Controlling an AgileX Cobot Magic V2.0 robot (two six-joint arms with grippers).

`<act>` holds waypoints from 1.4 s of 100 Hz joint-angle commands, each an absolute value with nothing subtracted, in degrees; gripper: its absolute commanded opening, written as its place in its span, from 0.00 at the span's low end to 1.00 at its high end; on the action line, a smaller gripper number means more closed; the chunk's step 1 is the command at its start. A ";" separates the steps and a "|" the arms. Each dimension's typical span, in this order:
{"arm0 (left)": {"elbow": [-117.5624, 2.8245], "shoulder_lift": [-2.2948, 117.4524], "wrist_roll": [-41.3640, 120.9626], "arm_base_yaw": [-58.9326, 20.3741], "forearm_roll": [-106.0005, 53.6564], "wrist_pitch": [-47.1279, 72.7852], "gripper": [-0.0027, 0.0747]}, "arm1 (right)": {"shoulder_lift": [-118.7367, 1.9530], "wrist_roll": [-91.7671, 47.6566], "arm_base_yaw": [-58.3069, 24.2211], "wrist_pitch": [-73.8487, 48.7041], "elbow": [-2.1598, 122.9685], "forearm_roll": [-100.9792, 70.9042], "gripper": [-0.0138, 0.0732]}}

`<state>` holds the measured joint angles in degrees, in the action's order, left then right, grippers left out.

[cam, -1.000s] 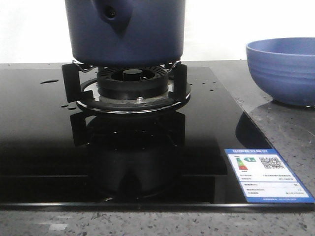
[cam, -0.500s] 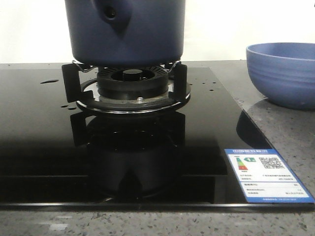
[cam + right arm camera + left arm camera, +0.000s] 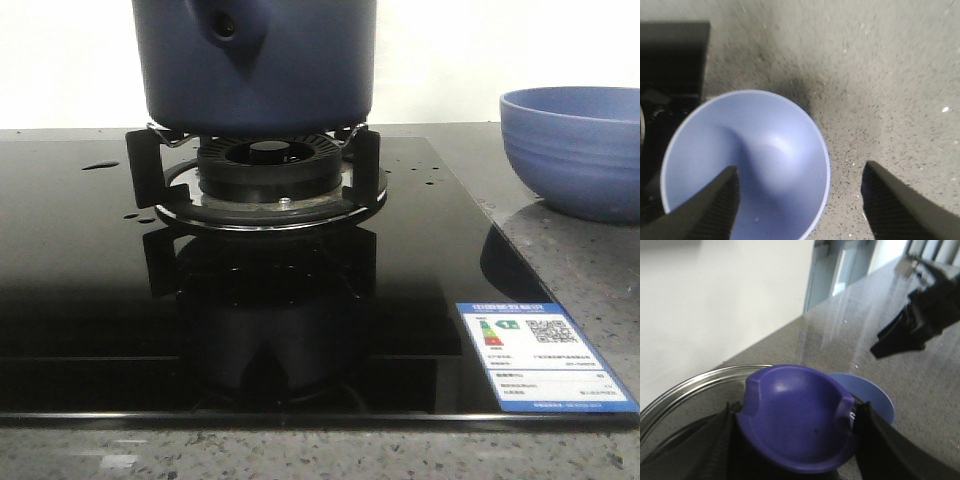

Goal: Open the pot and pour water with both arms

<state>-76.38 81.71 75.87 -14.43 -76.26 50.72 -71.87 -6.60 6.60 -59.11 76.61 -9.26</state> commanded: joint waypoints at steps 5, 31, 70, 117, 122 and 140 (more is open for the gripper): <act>-78.60 81.48 77.67 -16.03 -81.51 47.85 0.47 | -68.23 -7.68 6.98 -57.82 78.55 -9.98 0.69; -78.60 84.45 77.67 -16.00 -79.73 47.58 0.47 | -66.89 -7.68 6.98 -58.05 78.55 -9.98 0.69; -78.60 86.29 77.67 -16.00 -79.65 47.80 0.47 | -66.89 -7.68 6.98 -57.51 78.55 -9.98 0.69; -78.60 86.99 77.67 -16.00 -77.66 48.03 0.47 | -66.89 -7.68 6.98 -57.17 78.55 -9.98 0.69; -78.60 87.12 77.67 -16.00 -77.66 48.03 0.47 | -66.89 -7.68 6.98 -57.17 78.55 -9.98 0.69; -78.60 87.30 77.67 -16.00 -77.66 48.03 0.58 | -66.89 -7.68 6.98 -57.39 78.55 -9.98 0.69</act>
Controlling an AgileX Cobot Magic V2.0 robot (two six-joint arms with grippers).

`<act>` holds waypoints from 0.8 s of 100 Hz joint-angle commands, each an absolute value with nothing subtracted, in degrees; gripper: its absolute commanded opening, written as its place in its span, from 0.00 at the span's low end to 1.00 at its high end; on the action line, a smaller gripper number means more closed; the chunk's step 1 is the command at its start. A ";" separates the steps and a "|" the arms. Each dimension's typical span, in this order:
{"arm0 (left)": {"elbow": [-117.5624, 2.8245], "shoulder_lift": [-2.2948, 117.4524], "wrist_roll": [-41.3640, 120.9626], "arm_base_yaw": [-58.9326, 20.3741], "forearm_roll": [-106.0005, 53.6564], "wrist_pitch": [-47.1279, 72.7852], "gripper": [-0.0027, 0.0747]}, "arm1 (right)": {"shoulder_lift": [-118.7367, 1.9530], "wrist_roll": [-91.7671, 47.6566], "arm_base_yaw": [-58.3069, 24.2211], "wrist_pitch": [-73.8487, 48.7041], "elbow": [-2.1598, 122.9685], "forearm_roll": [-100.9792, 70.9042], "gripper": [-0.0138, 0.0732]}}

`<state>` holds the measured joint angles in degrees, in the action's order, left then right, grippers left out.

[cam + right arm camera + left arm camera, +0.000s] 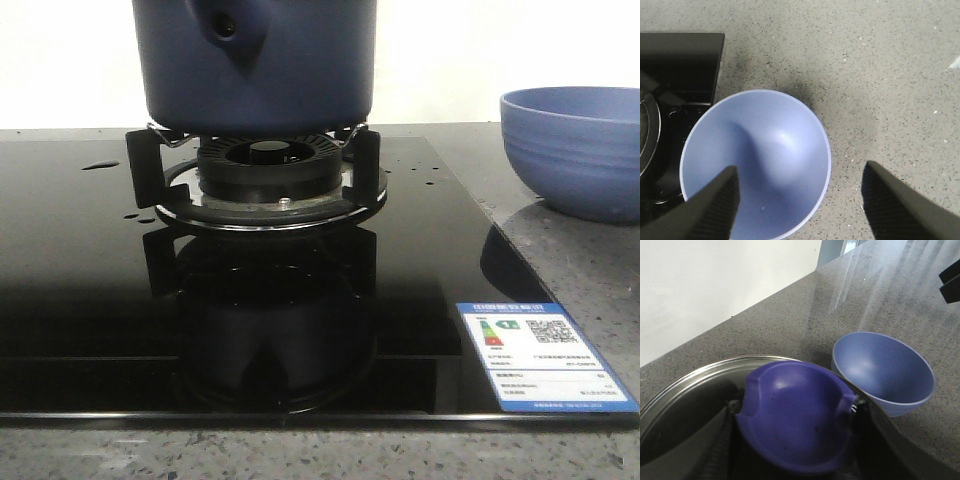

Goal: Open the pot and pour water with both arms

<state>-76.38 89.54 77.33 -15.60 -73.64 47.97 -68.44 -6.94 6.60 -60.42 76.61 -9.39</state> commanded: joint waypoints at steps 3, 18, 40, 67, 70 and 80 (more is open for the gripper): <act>-78.60 87.30 77.67 -16.00 -77.78 48.03 0.63 | -66.89 -7.68 6.98 -57.49 78.55 -9.98 0.69; -78.60 86.63 77.67 -15.80 -78.24 48.03 0.82 | -66.89 -8.09 6.98 -57.51 78.55 -9.98 0.69; -78.60 81.38 77.67 -12.44 -79.00 48.11 0.82 | -66.89 -8.50 6.98 -57.87 78.55 -9.98 0.69; -78.60 72.01 75.69 -6.66 -79.14 48.47 0.70 | -65.79 -8.50 6.98 -53.01 78.44 -21.02 0.56; -78.60 71.24 74.96 -5.88 -79.14 48.32 0.63 | -65.52 -8.63 6.98 -51.45 78.17 -22.89 0.50; -78.60 69.16 74.03 -3.70 -78.93 48.88 0.34 | -63.62 -11.46 6.98 -45.49 76.26 -28.68 0.23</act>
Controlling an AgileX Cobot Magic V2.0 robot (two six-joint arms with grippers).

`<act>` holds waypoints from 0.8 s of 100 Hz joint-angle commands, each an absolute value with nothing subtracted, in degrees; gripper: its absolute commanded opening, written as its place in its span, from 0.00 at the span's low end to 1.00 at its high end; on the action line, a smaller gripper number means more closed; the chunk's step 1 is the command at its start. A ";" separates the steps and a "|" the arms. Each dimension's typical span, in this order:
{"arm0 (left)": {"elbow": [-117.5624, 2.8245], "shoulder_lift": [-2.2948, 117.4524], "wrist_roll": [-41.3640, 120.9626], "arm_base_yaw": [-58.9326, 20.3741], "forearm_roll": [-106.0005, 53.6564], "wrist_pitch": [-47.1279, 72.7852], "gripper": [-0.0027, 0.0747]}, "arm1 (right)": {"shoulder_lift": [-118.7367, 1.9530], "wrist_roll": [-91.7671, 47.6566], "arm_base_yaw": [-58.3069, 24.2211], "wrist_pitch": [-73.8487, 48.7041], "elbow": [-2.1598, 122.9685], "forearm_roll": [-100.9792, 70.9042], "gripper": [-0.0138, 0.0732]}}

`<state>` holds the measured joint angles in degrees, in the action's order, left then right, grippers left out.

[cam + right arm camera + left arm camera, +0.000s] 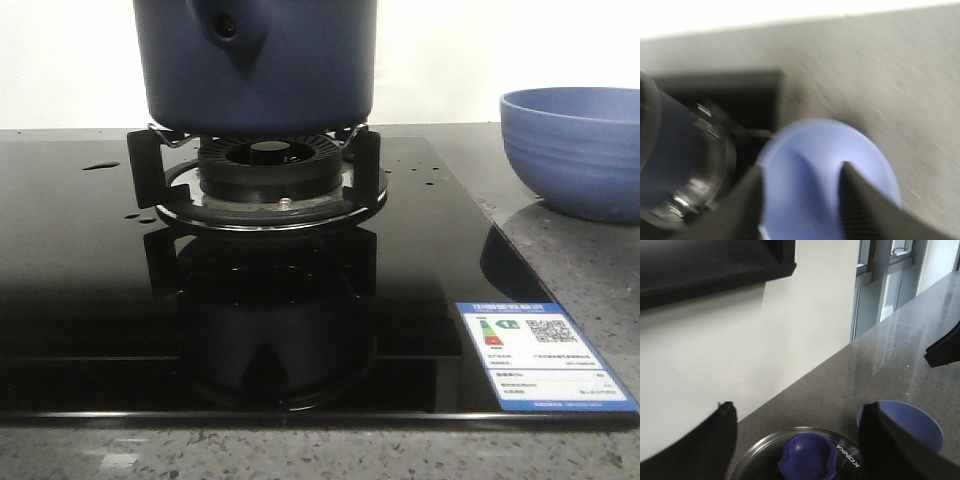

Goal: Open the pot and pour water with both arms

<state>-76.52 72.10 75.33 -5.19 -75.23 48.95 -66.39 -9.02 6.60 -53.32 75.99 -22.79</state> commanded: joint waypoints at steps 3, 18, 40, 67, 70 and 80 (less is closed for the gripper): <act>-78.60 68.53 74.03 -3.13 -78.67 49.01 0.24 | -62.82 -12.24 6.98 -43.74 75.48 -29.82 0.14; -77.58 66.10 72.77 -1.33 -77.16 48.91 0.01 | -57.91 -17.91 6.98 -34.94 69.02 -32.11 0.08; -66.86 57.84 72.05 -1.04 -76.79 33.87 0.01 | -45.50 -27.37 6.98 -23.66 52.72 -32.32 0.08; -43.63 41.27 81.39 -1.04 -81.31 18.75 0.01 | -27.30 -28.10 6.98 -16.23 30.88 -32.32 0.08; -40.47 39.47 83.42 -1.04 -83.24 18.63 0.01 | -25.42 -28.10 6.98 -15.23 28.13 -32.32 0.08; -32.15 33.39 88.79 -1.16 -89.70 19.47 0.01 | -19.13 -28.10 6.98 -14.01 21.95 -32.32 0.08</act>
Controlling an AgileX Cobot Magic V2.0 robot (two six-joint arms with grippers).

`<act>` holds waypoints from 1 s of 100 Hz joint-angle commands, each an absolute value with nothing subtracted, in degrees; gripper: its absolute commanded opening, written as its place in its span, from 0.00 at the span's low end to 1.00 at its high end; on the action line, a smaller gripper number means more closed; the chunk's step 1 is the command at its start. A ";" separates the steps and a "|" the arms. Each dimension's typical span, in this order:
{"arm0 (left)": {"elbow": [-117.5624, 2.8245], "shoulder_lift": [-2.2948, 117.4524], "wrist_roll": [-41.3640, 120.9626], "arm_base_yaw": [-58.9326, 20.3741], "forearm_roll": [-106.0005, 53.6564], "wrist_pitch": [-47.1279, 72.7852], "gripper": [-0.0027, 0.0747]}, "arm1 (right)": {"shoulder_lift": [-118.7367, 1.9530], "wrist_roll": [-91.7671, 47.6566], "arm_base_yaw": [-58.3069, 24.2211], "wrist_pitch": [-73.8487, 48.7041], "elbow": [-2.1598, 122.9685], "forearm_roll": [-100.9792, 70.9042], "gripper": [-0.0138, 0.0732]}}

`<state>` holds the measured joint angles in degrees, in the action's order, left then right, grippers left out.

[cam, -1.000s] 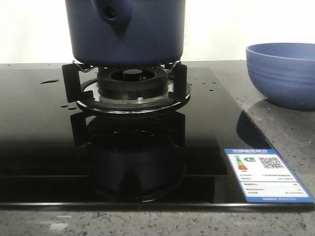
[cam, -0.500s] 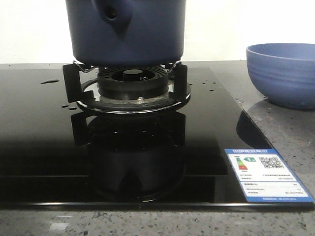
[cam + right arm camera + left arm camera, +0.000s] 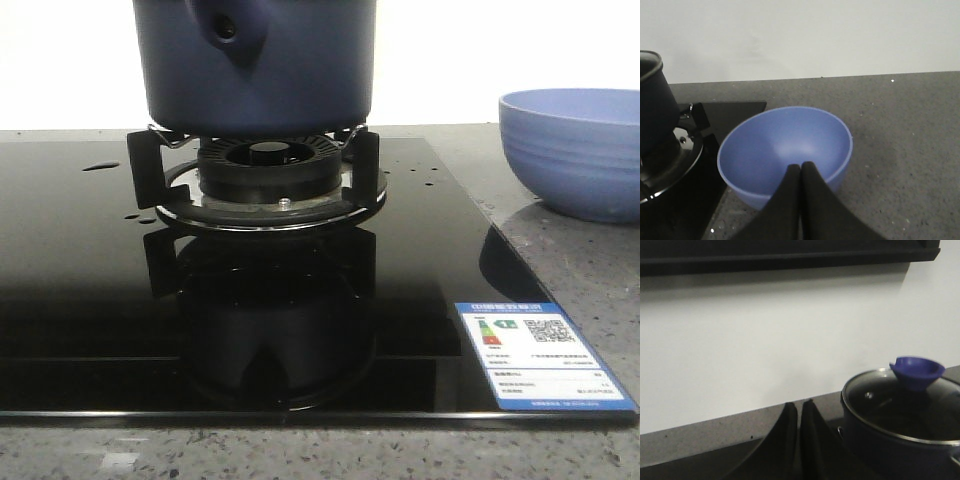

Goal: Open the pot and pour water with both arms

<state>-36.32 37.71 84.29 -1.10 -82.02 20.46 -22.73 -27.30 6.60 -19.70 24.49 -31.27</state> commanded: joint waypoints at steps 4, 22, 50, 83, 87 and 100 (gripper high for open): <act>-28.98 31.67 90.42 -1.16 -92.44 19.47 0.01 | -17.47 -28.10 6.98 -14.58 20.17 -32.32 0.08; -20.38 26.01 92.56 -1.16 -99.15 19.21 0.01 | -12.97 -28.10 6.98 -15.97 17.57 -32.32 0.08; -19.03 25.14 92.56 -1.16 -103.71 19.21 0.01 | -12.97 -28.10 6.98 -16.62 17.57 -32.32 0.08; -19.03 25.14 92.56 -1.16 -103.71 19.21 0.01 | -12.97 -28.10 6.98 -16.62 17.57 -32.32 0.08; -19.03 25.14 92.56 -1.16 -103.71 19.21 0.01 | -12.97 -28.10 6.98 -16.62 17.57 -32.32 0.08; -19.03 25.14 92.56 -1.16 -103.71 19.21 0.01 | -12.97 -28.10 6.98 -16.62 17.57 -32.32 0.08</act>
<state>-17.52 24.94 92.35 -1.10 -101.79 18.14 -12.58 -27.53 6.60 -20.16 16.05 -31.39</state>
